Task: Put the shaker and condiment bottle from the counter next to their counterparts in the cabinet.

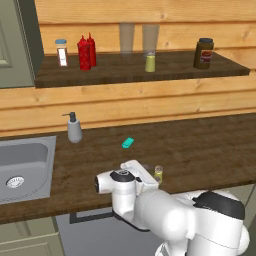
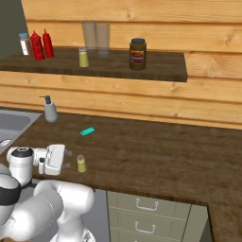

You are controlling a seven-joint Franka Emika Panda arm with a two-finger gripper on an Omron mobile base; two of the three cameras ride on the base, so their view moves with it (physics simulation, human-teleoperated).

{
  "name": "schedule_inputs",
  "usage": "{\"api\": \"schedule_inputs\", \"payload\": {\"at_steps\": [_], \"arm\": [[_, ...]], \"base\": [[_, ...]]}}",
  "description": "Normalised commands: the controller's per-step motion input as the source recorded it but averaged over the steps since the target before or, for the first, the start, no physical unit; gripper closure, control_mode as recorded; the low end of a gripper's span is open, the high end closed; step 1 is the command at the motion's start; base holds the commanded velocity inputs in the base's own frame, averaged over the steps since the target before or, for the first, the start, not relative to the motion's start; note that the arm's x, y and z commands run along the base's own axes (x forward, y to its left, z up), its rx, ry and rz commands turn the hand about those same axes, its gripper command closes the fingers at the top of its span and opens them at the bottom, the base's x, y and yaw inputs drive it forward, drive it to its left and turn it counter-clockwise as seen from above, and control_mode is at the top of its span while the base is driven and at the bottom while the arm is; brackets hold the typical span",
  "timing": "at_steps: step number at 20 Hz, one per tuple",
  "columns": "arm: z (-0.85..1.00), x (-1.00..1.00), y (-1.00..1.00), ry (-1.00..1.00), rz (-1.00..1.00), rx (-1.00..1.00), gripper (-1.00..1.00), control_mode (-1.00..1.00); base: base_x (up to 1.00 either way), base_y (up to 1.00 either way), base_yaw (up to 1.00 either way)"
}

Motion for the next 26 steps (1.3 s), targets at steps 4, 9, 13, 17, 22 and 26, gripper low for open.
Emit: {"api": "schedule_inputs", "payload": {"at_steps": [4,9,13,17,22,26], "arm": [[-0.01,0.12,0.0,0.02,0.0,0.0,-1.0,-1.0],[-0.08,0.01,0.0,0.0,0.0,0.0,-1.0,-1.0],[-0.11,0.0,-0.07,0.0,0.0,0.0,-1.0,-1.0],[-0.01,0.0,-0.26,0.0,0.0,0.02,-1.0,-1.0],[-0.01,0.02,-0.2,0.02,0.0,0.0,-1.0,-1.0],[-0.07,0.1,-0.15,0.04,0.0,0.0,-1.0,-1.0]], "base": [[0.0,0.0,0.0],[0.0,0.0,0.0],[0.0,0.0,0.0],[0.0,0.0,0.0],[0.0,0.0,0.0],[0.0,0.0,0.0]]}}
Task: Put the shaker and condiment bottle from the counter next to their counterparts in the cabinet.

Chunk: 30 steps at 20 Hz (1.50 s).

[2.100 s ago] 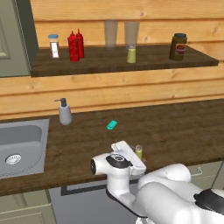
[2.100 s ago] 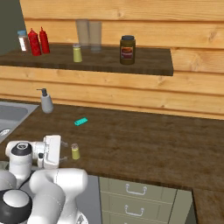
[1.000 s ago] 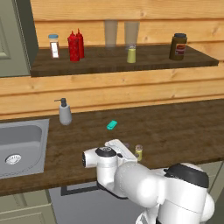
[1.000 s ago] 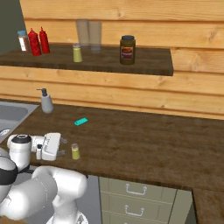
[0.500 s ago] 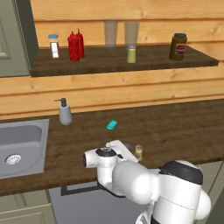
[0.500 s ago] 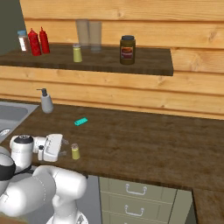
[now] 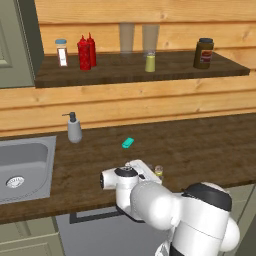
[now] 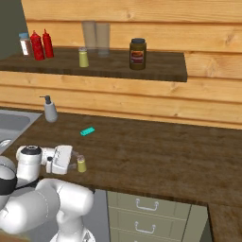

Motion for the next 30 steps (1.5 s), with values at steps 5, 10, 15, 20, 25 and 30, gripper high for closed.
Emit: {"api": "schedule_inputs", "payload": {"at_steps": [5,10,15,20,25,30], "arm": [[-0.12,0.12,-0.18,0.05,0.0,0.0,-1.0,-1.0],[-0.31,0.24,-0.06,0.07,0.0,0.0,-1.0,-1.0],[-0.09,0.14,0.01,0.04,0.0,0.0,1.0,-1.0],[0.14,0.06,0.0,-0.01,0.01,0.0,1.0,-1.0],[0.72,0.0,0.0,0.0,0.17,0.0,1.0,-1.0],[0.83,0.0,-0.04,0.0,0.21,0.02,1.0,-1.0]], "base": [[0.0,0.0,0.0],[0.0,0.0,0.0],[0.0,0.0,0.0],[0.0,0.0,0.0],[0.0,0.0,0.0],[0.0,0.0,0.0]]}}
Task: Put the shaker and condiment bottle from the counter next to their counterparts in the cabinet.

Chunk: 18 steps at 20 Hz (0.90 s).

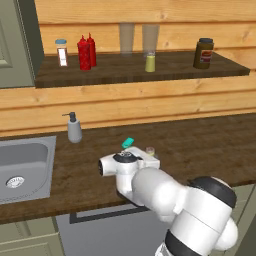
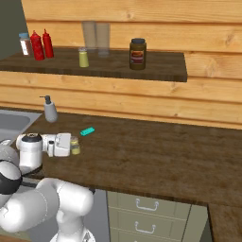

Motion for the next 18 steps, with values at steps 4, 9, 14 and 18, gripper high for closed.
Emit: {"api": "schedule_inputs", "payload": {"at_steps": [4,9,14,18], "arm": [[0.73,0.0,-0.11,0.06,0.23,0.06,1.0,-1.0],[0.65,0.0,-0.15,0.03,0.21,0.07,1.0,-1.0],[0.68,-0.01,-0.19,0.0,0.18,0.07,1.0,-1.0],[0.69,-0.01,-0.09,0.0,0.17,0.04,1.0,-1.0]], "base": [[0.0,0.0,0.0],[0.0,0.0,0.0],[0.0,0.0,0.0],[0.0,0.0,0.0]]}}
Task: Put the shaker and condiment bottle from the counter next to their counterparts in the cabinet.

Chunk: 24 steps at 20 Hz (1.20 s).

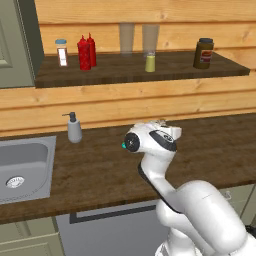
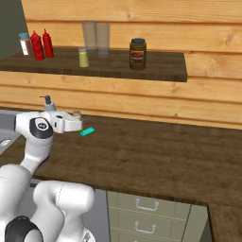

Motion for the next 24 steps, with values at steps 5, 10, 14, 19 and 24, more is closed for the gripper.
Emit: {"api": "schedule_inputs", "payload": {"at_steps": [5,10,14,19,24], "arm": [[0.65,-0.07,-0.03,0.0,0.2,0.05,1.0,-1.0],[0.7,-0.1,0.0,0.0,0.16,0.04,1.0,-1.0],[0.72,-0.22,0.0,0.0,0.1,0.08,1.0,-1.0],[0.72,-0.25,0.0,0.0,0.06,0.1,1.0,-1.0],[0.66,-0.31,0.04,0.0,0.04,0.08,1.0,-1.0]], "base": [[0.0,0.0,0.0],[0.0,0.0,0.0],[0.0,0.0,0.0],[0.0,0.0,0.0],[0.0,0.0,0.0]]}}
